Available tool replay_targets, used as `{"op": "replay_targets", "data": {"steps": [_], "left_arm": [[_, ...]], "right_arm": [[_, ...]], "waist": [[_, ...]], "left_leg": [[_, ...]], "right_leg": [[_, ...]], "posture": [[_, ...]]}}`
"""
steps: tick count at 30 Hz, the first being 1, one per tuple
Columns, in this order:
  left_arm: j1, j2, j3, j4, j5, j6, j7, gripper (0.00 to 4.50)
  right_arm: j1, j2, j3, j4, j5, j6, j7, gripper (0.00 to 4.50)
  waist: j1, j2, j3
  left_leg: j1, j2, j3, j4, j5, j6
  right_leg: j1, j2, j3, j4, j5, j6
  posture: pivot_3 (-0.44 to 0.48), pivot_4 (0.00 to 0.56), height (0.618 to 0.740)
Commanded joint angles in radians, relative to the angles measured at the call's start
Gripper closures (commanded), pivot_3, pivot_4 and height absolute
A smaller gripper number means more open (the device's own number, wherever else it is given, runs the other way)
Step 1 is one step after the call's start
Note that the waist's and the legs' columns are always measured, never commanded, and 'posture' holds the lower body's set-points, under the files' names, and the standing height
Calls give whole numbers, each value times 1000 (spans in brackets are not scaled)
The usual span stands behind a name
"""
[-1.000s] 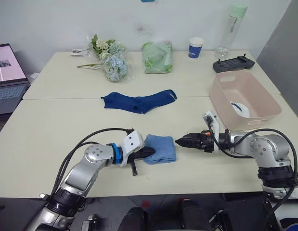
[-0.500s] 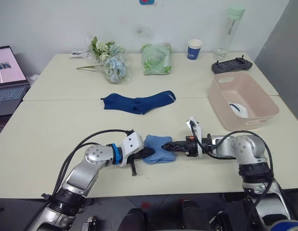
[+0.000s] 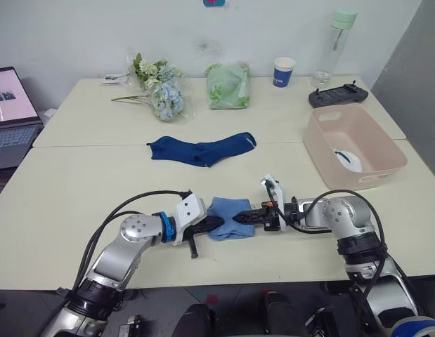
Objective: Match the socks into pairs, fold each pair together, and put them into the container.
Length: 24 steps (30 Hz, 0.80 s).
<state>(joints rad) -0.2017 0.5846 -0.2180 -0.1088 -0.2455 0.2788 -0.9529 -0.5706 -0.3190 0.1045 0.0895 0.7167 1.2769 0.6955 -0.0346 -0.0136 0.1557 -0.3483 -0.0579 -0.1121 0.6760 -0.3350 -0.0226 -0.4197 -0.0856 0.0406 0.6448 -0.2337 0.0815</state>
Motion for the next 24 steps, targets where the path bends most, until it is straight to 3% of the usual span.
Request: {"op": "replay_targets", "data": {"steps": [1, 4, 9, 14, 18, 24], "left_arm": [[-9, 27, 98, -104, -146, 77, -60, 4500], [-27, 76, 161, -182, -251, 177, -96, 4120], [-219, 156, 291, -265, -436, 376, -63, 2768], [-432, 142, 254, -223, -404, 368, -51, 1240], [-634, 43, 205, -160, -389, 365, -10, 21], [-740, -73, 140, -119, -331, 312, 28, 21]], "right_arm": [[-13, -27, -25, -26, -11, -12, -3, 4475], [-30, -59, -74, -67, 12, -9, 0, 4500], [-147, -334, -82, -142, -127, -233, 88, 4500], [-291, -563, -7, 16, -381, -598, 198, 4500], [-447, -687, 126, 341, -705, -1045, 205, 4500], [-591, -683, 296, 759, -1044, -1486, 61, 4500]], "waist": [[0, 0, 1], [2, 0, 1], [8, 1, 5], [4, 0, 5], [3, -3, 8], [-6, -3, 8]], "left_leg": [[0, 0, 0, 0, 0, 0], [-3, 1, 0, 0, 0, 0], [-14, -1, -3, 4, 2, -3], [-14, -3, 1, 2, 2, -4], [-15, -2, 4, 3, 2, -4], [-15, -2, 8, 2, 3, -5]], "right_leg": [[0, 0, 0, 0, 0, 0], [-2, 0, 0, 0, 0, 0], [-7, -2, -2, -1, 1, 2], [-7, -1, -4, -4, 0, 2], [-8, 0, -4, -4, 1, 2], [-11, -2, 0, -3, 1, 2]], "posture": [[0, 150, 740], [0, 150, 740], [0, 150, 740], [0, 150, 740], [0, 150, 740], [0, 150, 740]]}}
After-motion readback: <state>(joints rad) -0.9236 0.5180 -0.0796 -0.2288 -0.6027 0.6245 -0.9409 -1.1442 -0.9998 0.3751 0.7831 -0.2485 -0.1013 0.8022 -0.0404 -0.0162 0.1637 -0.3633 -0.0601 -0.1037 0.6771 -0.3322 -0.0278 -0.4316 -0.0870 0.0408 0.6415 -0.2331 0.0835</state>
